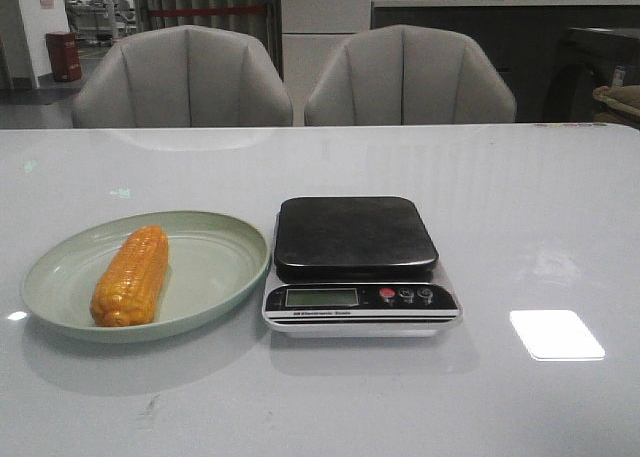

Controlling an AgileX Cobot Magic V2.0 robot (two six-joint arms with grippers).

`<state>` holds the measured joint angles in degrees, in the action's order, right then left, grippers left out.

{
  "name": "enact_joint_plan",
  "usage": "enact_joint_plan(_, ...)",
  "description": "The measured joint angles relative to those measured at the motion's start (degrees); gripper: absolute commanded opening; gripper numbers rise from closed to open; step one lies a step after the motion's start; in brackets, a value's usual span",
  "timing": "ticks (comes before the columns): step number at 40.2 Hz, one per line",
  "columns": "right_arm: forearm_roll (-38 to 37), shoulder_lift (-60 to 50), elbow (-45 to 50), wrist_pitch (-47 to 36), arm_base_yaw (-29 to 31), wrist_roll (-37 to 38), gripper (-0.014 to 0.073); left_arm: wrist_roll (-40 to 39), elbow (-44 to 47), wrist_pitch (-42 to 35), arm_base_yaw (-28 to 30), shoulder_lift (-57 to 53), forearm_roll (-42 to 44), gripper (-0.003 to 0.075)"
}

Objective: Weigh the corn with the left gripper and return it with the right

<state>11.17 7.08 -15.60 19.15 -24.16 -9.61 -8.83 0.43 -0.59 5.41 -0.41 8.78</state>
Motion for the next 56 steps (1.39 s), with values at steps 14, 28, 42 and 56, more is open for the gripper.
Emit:
enact_joint_plan(14, 0.0, 0.0, 0.0, 0.0, 0.0, 0.0, 0.0199, 0.0, 0.0, -0.2, -6.8, 0.0, 0.3, 0.0114)
enact_joint_plan(28, 0.0, 0.0, 0.0, 0.0, 0.0, 0.0, 0.0199, 0.0, 0.0, -0.3, -7.3, 0.0, 0.5, 0.0114)
enact_joint_plan(42, 0.0, 0.0, 0.0, 0.0, 0.0, 0.0, 0.0199, 0.0, 0.0, -0.3, -7.3, 0.0, 0.5, 0.0114)
enact_joint_plan(56, -1.7, 0.0, 0.0, 0.0, 0.5, 0.0, 0.0199, 0.0, 0.0, -0.3, -7.3, 0.0, 0.5, 0.0114)
